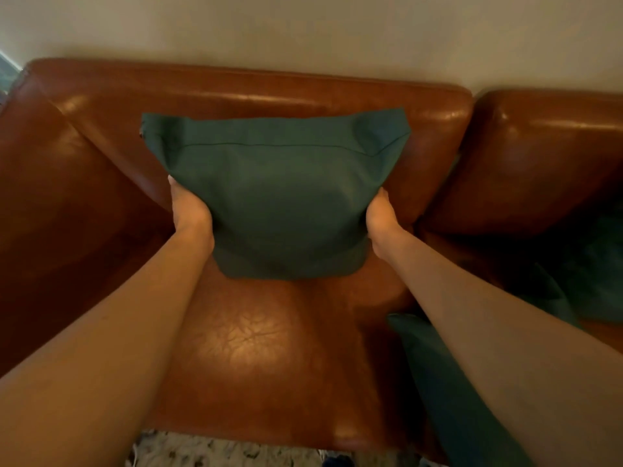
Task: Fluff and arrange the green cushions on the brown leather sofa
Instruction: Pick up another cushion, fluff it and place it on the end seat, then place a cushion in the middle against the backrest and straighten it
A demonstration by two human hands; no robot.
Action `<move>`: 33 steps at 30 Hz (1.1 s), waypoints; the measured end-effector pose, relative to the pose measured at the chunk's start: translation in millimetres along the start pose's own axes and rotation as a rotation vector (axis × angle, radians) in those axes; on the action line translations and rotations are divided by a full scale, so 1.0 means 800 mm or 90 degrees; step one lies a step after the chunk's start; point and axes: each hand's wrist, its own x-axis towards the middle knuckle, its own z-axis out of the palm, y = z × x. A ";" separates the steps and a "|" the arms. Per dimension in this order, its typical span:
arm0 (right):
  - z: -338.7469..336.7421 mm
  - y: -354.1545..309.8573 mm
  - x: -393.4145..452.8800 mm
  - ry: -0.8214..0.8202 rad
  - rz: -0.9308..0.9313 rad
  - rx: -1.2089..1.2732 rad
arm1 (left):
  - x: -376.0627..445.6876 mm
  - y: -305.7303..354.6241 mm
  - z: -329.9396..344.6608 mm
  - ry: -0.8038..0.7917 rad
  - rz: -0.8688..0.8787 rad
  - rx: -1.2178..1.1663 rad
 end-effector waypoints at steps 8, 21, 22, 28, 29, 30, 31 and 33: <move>-0.040 0.014 -0.030 0.016 0.004 -0.063 | -0.033 -0.062 -0.010 0.077 -0.050 0.063; -0.334 0.170 -0.093 0.225 0.004 -0.252 | -0.271 -0.281 0.058 -0.247 -0.270 0.281; -0.358 0.176 -0.093 0.243 -0.012 -0.283 | -0.290 -0.294 0.069 -0.279 -0.280 0.298; -0.466 0.202 -0.063 0.241 0.018 -0.377 | -0.376 -0.374 0.118 -0.301 -0.340 0.376; -0.481 0.211 -0.054 0.235 0.055 -0.367 | -0.386 -0.384 0.127 -0.287 -0.350 0.366; -0.495 0.222 -0.046 0.228 0.083 -0.349 | -0.392 -0.397 0.135 -0.276 -0.362 0.348; -0.508 0.233 -0.039 0.223 0.107 -0.326 | -0.397 -0.407 0.142 -0.259 -0.369 0.330; -0.528 0.255 -0.029 0.221 0.160 -0.297 | -0.404 -0.429 0.153 -0.211 -0.376 0.297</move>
